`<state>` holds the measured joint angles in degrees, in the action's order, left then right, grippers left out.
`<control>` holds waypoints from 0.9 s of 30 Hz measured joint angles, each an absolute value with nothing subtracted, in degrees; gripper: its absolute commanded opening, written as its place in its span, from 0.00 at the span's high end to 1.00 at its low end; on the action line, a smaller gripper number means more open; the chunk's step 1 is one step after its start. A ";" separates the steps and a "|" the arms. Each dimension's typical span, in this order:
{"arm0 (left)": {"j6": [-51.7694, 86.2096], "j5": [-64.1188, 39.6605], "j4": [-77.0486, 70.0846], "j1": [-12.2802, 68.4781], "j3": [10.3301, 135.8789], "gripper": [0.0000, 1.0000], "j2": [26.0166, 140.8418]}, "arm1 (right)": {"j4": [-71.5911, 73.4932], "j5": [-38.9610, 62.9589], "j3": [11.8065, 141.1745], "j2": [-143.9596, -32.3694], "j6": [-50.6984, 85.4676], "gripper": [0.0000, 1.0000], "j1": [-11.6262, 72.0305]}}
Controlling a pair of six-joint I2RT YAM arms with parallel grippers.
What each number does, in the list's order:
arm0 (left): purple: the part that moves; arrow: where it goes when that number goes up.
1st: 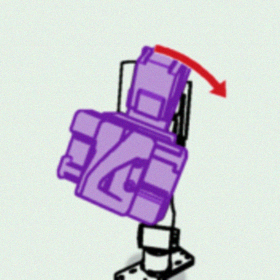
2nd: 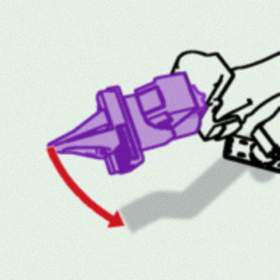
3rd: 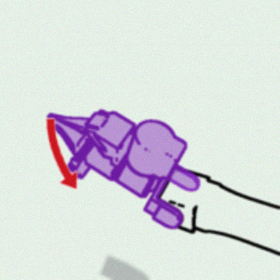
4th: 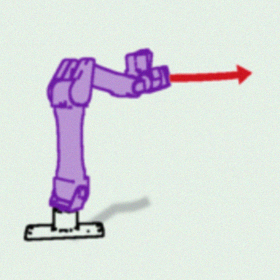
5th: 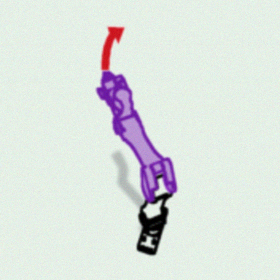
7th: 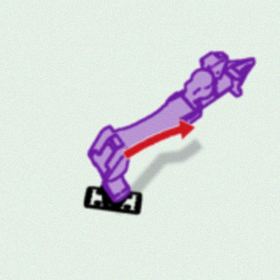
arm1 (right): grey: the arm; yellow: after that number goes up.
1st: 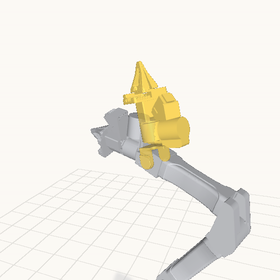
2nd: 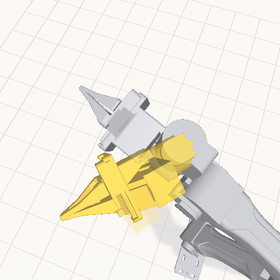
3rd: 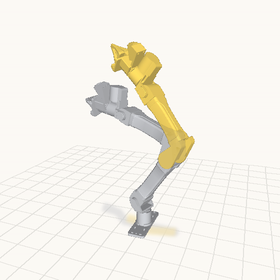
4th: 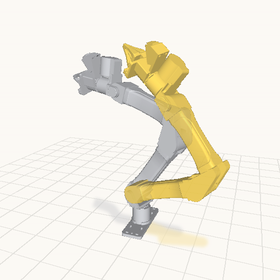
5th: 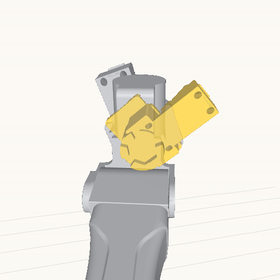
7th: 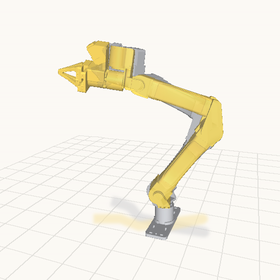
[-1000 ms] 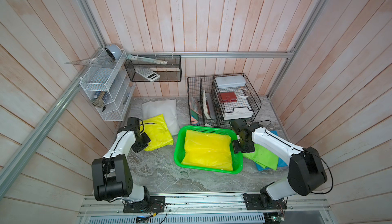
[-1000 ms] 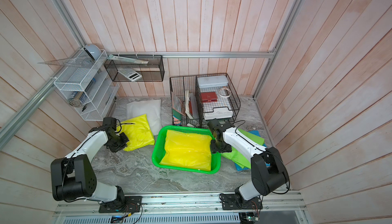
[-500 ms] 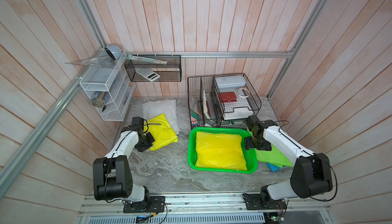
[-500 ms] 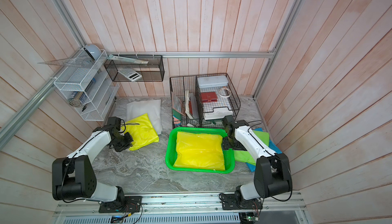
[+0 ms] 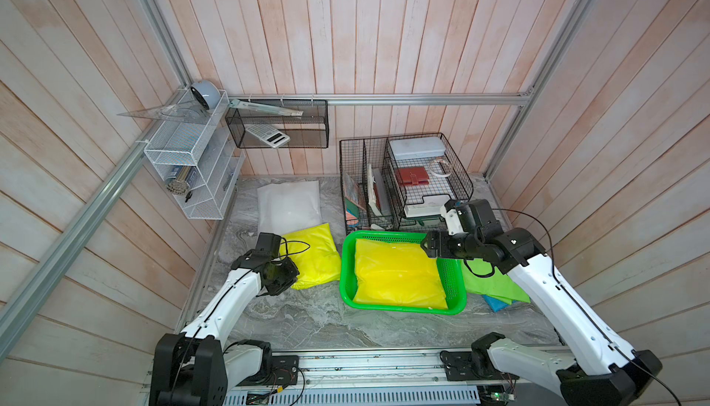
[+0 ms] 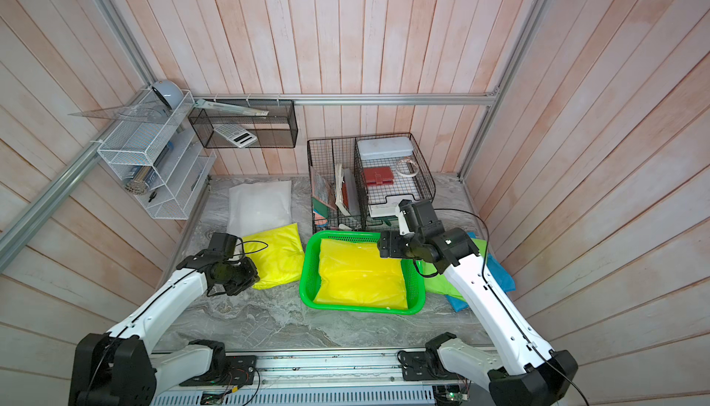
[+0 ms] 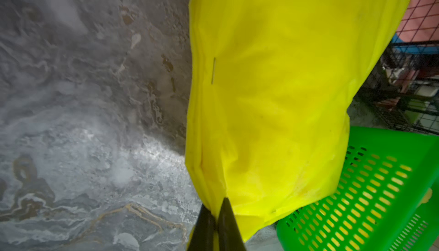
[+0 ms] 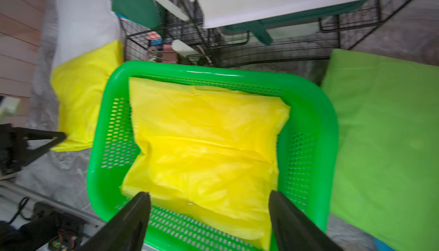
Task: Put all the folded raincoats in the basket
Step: Move the raincoat to the center of the board.
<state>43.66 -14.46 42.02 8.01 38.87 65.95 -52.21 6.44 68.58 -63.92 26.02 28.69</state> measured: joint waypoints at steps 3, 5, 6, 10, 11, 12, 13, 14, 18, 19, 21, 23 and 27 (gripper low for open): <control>46.41 -13.15 43.13 9.08 37.15 0.72 63.13 | -47.70 7.94 66.85 -63.96 32.01 0.21 37.30; 47.77 -11.60 44.82 9.15 37.01 0.42 61.30 | -44.97 7.86 65.28 -64.38 35.99 0.21 44.18; 48.21 -11.22 45.56 9.15 37.01 0.31 60.40 | -43.94 7.64 64.64 -64.71 37.69 0.21 47.18; 49.45 -8.45 51.37 9.15 39.31 0.04 56.45 | -38.98 3.62 61.63 -66.08 43.99 0.22 58.76; 49.39 -7.20 53.49 9.15 41.36 0.03 55.72 | -38.15 1.56 61.23 -66.67 45.30 0.22 61.80; 48.97 -5.91 55.13 9.13 43.40 0.01 55.42 | -37.43 -0.23 61.14 -67.22 46.11 0.22 64.20; 48.47 -3.77 57.23 9.13 46.85 0.01 55.40 | -36.40 -2.46 61.12 -67.83 46.83 0.22 66.72; 47.53 -2.02 58.39 8.91 50.19 0.03 55.70 | -35.07 -4.49 61.10 -68.47 47.35 0.23 68.93; 42.22 -0.21 59.13 5.65 62.50 0.18 61.52 | -30.09 -9.10 61.14 -72.23 48.88 0.29 73.67; 40.75 -0.82 58.81 4.78 65.52 0.24 64.40 | -29.08 -9.82 61.25 -73.82 49.39 0.30 73.84; 38.30 -3.14 57.91 3.99 71.26 0.28 71.44 | -27.94 -10.76 61.49 -76.66 49.84 0.30 73.84; 35.35 -6.79 55.59 4.10 76.64 0.34 80.29 | -27.64 -11.55 61.67 -78.85 50.15 0.30 73.84; 30.22 -11.25 54.13 4.49 85.14 0.38 95.88 | -26.96 -11.73 61.65 -79.83 50.85 0.30 73.91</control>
